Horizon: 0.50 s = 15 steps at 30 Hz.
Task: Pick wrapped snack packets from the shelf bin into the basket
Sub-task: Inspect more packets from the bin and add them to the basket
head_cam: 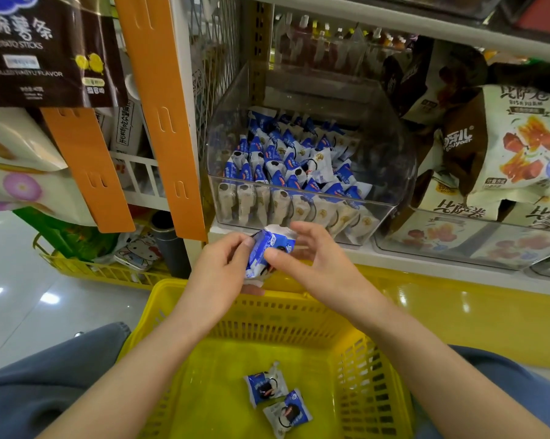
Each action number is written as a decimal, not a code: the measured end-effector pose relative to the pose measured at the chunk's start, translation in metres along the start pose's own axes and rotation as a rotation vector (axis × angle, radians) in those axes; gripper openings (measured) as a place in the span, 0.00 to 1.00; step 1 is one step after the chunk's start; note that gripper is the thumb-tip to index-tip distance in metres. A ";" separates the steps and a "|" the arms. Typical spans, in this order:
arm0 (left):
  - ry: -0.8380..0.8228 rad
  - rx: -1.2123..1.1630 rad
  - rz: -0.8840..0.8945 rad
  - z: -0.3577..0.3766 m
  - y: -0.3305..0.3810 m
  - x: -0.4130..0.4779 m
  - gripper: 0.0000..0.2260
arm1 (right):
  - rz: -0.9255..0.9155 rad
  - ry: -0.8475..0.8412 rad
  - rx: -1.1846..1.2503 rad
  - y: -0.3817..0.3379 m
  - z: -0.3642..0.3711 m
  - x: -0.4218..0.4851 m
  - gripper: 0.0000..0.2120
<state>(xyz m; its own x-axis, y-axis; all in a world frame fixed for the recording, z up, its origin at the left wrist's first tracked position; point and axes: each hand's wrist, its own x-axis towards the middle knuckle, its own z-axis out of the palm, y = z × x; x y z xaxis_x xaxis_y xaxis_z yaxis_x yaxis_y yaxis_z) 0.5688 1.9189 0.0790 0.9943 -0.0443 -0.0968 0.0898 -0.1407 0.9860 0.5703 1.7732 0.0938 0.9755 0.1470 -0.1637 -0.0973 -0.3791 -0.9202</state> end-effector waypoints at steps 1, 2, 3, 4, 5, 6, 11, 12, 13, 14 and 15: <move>-0.014 -0.028 -0.018 0.002 0.001 -0.001 0.11 | 0.008 0.005 0.001 0.002 0.004 0.000 0.29; -0.033 -0.031 -0.024 0.003 0.001 -0.002 0.11 | 0.015 0.010 0.018 0.004 0.007 0.001 0.29; -0.044 0.000 -0.015 0.004 0.001 -0.003 0.11 | 0.019 0.012 0.028 0.006 0.008 0.001 0.29; -0.043 0.064 0.009 0.003 0.000 -0.002 0.11 | 0.015 0.011 0.029 0.007 0.009 0.002 0.29; -0.038 0.140 0.045 0.002 0.000 -0.001 0.10 | 0.008 0.004 0.027 0.006 0.008 0.002 0.28; -0.034 0.207 0.087 0.001 -0.001 0.000 0.10 | 0.005 -0.010 0.032 0.006 0.007 0.003 0.28; -0.018 0.337 0.183 -0.001 -0.001 0.002 0.14 | -0.004 -0.094 0.036 0.007 0.007 0.002 0.33; -0.027 0.317 0.158 0.000 -0.001 0.003 0.13 | -0.006 -0.087 0.047 0.006 0.007 0.003 0.33; -0.034 0.268 0.110 0.000 -0.001 0.004 0.12 | -0.014 -0.074 0.066 0.006 0.007 0.003 0.33; -0.035 0.189 0.045 0.001 0.000 0.005 0.12 | -0.025 -0.057 0.087 0.006 0.006 0.003 0.31; -0.035 0.079 -0.036 0.003 0.001 0.006 0.12 | -0.037 -0.036 0.102 0.005 0.005 0.003 0.30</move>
<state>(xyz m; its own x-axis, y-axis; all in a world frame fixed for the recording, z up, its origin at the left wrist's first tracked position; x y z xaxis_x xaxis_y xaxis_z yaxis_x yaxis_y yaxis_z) 0.5751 1.9160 0.0794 0.9878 -0.0716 -0.1385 0.1197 -0.2203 0.9681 0.5719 1.7766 0.0864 0.9712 0.1925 -0.1401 -0.0828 -0.2785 -0.9569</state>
